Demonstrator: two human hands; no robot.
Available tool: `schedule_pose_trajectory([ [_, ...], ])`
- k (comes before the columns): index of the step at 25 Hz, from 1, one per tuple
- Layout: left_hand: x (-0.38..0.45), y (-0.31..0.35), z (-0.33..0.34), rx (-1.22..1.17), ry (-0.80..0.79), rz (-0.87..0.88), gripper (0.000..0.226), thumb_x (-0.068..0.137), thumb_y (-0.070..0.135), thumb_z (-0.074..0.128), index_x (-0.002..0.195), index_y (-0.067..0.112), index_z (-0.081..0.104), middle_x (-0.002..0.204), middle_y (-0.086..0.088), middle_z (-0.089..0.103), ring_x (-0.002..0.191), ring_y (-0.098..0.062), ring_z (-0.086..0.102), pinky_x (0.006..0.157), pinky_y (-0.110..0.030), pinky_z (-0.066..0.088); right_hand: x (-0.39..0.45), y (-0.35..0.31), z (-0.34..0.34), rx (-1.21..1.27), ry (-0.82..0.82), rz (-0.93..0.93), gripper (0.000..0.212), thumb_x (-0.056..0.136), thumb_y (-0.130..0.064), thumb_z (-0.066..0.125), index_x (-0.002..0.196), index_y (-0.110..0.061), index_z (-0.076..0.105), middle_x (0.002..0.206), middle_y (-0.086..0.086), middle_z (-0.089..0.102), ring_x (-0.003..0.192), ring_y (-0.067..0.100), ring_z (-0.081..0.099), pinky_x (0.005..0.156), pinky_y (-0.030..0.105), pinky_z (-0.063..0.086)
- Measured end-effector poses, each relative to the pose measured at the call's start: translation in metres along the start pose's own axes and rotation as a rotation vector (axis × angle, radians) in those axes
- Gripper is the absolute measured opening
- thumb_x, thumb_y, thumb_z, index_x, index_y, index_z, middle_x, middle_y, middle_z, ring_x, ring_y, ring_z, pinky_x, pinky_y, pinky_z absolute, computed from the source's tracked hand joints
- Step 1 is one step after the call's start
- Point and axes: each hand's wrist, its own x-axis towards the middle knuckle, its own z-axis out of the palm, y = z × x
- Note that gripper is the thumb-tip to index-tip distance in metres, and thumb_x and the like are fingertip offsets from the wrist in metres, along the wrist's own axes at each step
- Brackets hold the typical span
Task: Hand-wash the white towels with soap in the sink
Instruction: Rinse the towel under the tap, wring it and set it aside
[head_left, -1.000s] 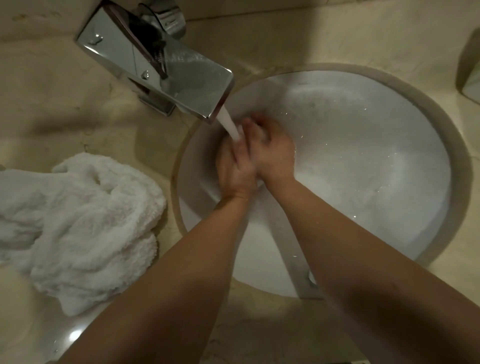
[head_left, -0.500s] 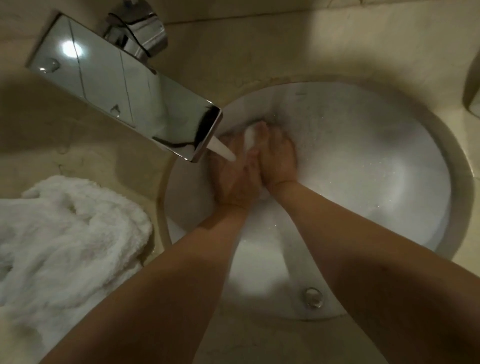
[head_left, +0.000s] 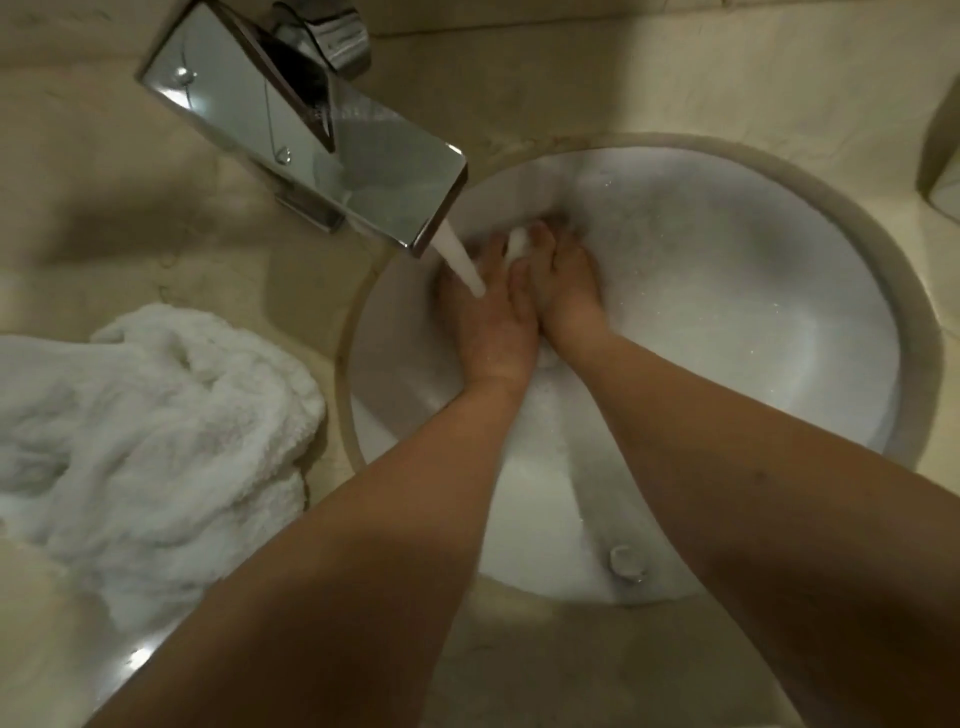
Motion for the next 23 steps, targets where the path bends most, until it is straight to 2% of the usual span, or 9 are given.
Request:
schedule_pose_trajectory([
  [4,-0.025,0.027,-0.018,-0.122,0.078,-0.544,0.103,0.074,0.085,0.042,0.131,0.001,0.056,0.128,-0.022,0.058,0.121,-0.038,0.052,0.101,-0.043,0.038,-0.019,0.004,-0.007,0.036,0.007,-0.019,0.042,0.104,-0.046,0.032,0.124,-0.019,0.058,0.118,0.006,0.065,0.108,0.023,0.059,0.096,0.035,0.045],
  [6,-0.016,0.038,-0.03,-0.258,-0.116,-0.769,0.119,0.066,0.092,0.038,0.144,0.002,0.041,0.145,-0.019,0.046,0.136,-0.033,0.04,0.111,-0.038,0.027,-0.025,0.001,-0.008,0.135,0.019,0.004,0.04,0.101,-0.047,0.039,0.113,-0.018,0.063,0.109,0.004,0.068,0.101,0.021,0.061,0.09,0.034,0.047],
  [8,0.0,0.036,-0.033,-0.351,-0.274,-0.873,0.115,0.072,0.088,0.049,0.15,0.005,0.033,0.153,-0.014,0.037,0.144,-0.029,0.031,0.117,-0.036,0.022,-0.028,-0.005,-0.009,0.226,0.016,0.034,0.035,0.098,-0.047,0.048,0.101,-0.016,0.064,0.096,0.001,0.07,0.092,0.018,0.065,0.085,0.036,0.051],
  [10,0.002,0.026,-0.036,-0.515,-0.301,-0.86,0.107,0.069,0.087,0.056,0.144,0.012,0.046,0.145,-0.007,0.049,0.138,-0.024,0.042,0.117,-0.038,0.032,-0.03,-0.006,-0.011,0.268,0.028,0.031,0.035,0.093,-0.05,0.055,0.1,-0.017,0.065,0.091,-0.003,0.071,0.089,0.013,0.067,0.086,0.037,0.054],
  [13,-0.014,0.013,-0.045,-0.708,-0.215,-0.81,0.079,0.071,0.081,0.06,0.122,0.021,0.067,0.121,0.007,0.065,0.114,-0.016,0.063,0.103,-0.036,0.048,-0.037,-0.006,-0.016,0.34,0.026,0.007,0.036,0.088,-0.052,0.065,0.107,-0.021,0.065,0.094,-0.008,0.073,0.089,0.005,0.069,0.087,0.033,0.056],
  [16,-0.017,0.012,-0.05,-0.777,-0.139,-0.718,0.037,0.085,0.061,0.061,0.093,0.027,0.073,0.112,0.002,0.065,0.096,-0.015,0.066,0.094,-0.039,0.053,-0.041,-0.006,-0.017,0.39,0.049,-0.022,0.033,0.087,-0.047,0.068,0.106,-0.022,0.061,0.096,-0.006,0.071,0.088,0.007,0.069,0.086,0.036,0.057],
  [18,-0.01,0.018,-0.059,-0.744,-0.15,-0.616,0.018,0.091,0.051,0.061,0.083,0.035,0.066,0.109,0.01,0.053,0.099,-0.015,0.062,0.094,-0.036,0.05,-0.044,-0.008,-0.017,0.406,0.075,-0.048,0.032,0.091,-0.042,0.064,0.115,-0.023,0.058,0.105,-0.007,0.068,0.096,0.007,0.066,0.09,0.034,0.055],
  [21,-0.003,0.016,-0.075,-0.697,-0.183,-0.414,0.013,0.09,0.054,0.059,0.093,0.043,0.065,0.12,0.015,0.051,0.114,-0.014,0.06,0.101,-0.034,0.049,-0.046,-0.01,-0.015,0.426,0.043,-0.095,0.034,0.098,-0.03,0.056,0.13,-0.019,0.052,0.113,-0.007,0.063,0.099,-0.001,0.061,0.086,0.016,0.051],
  [23,0.001,0.017,-0.089,-0.709,-0.247,-0.355,0.021,0.094,0.044,0.059,0.108,0.034,0.07,0.116,0.006,0.065,0.103,0.0,0.063,0.091,-0.019,0.05,-0.046,-0.015,-0.01,0.449,0.004,-0.086,0.028,0.1,-0.03,0.052,0.125,-0.017,0.055,0.104,-0.011,0.064,0.089,-0.008,0.062,0.076,0.01,0.049],
])
